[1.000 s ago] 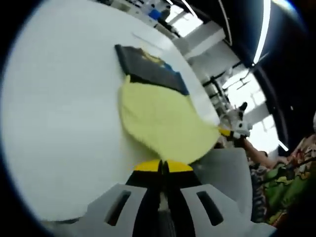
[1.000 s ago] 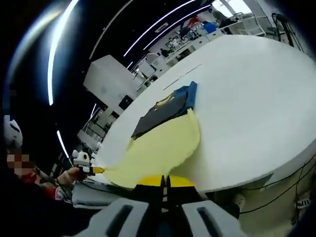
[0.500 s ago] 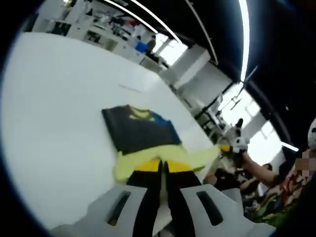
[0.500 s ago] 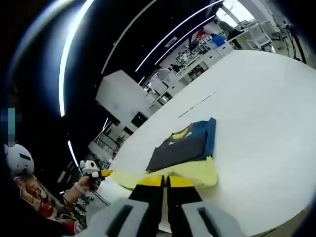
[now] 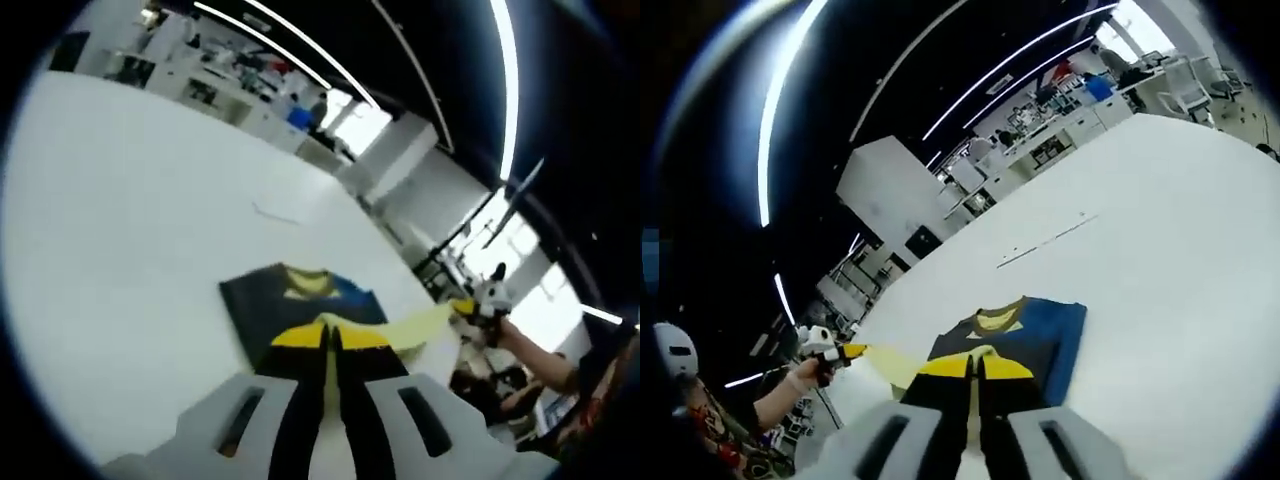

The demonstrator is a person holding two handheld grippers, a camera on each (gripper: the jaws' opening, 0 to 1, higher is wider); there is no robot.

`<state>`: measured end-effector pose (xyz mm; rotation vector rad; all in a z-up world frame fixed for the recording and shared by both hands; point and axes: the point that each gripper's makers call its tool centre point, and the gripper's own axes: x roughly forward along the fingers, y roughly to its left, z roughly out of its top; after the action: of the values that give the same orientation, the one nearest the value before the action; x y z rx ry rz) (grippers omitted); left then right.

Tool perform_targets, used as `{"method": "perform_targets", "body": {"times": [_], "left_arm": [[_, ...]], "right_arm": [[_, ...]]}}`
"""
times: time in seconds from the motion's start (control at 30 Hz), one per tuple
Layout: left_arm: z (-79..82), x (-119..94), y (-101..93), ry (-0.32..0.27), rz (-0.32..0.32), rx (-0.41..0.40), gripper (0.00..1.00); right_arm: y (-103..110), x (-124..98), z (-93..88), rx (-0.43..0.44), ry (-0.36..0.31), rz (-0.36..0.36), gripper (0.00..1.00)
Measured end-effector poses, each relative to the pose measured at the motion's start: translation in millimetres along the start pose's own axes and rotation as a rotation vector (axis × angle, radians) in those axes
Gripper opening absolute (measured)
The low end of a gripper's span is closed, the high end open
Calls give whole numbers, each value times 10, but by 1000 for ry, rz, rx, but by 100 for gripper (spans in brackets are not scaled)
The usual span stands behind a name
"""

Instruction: Fold the garment on the visible template until the final outline fits inside the template.

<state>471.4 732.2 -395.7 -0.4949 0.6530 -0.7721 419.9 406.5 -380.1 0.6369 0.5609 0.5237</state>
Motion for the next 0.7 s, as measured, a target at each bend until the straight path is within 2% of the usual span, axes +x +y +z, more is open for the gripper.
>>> {"method": "perform_targets", "body": {"times": [0.07, 0.27, 0.37, 0.5, 0.7], "left_arm": [[68, 87, 60, -3, 13, 1, 0], [256, 288, 232, -37, 39, -2, 0], [316, 408, 327, -38, 58, 9, 0], [325, 582, 464, -20, 75, -3, 0], [322, 760, 619, -21, 102, -24, 0]], "right_arm": [[-73, 83, 68, -25, 11, 1, 0], [-297, 302, 287, -20, 5, -5, 0], [-402, 415, 341, -11, 4, -13, 0], [-586, 556, 323, -9, 31, -43, 0], [-756, 697, 320, 12, 34, -67, 0]]}}
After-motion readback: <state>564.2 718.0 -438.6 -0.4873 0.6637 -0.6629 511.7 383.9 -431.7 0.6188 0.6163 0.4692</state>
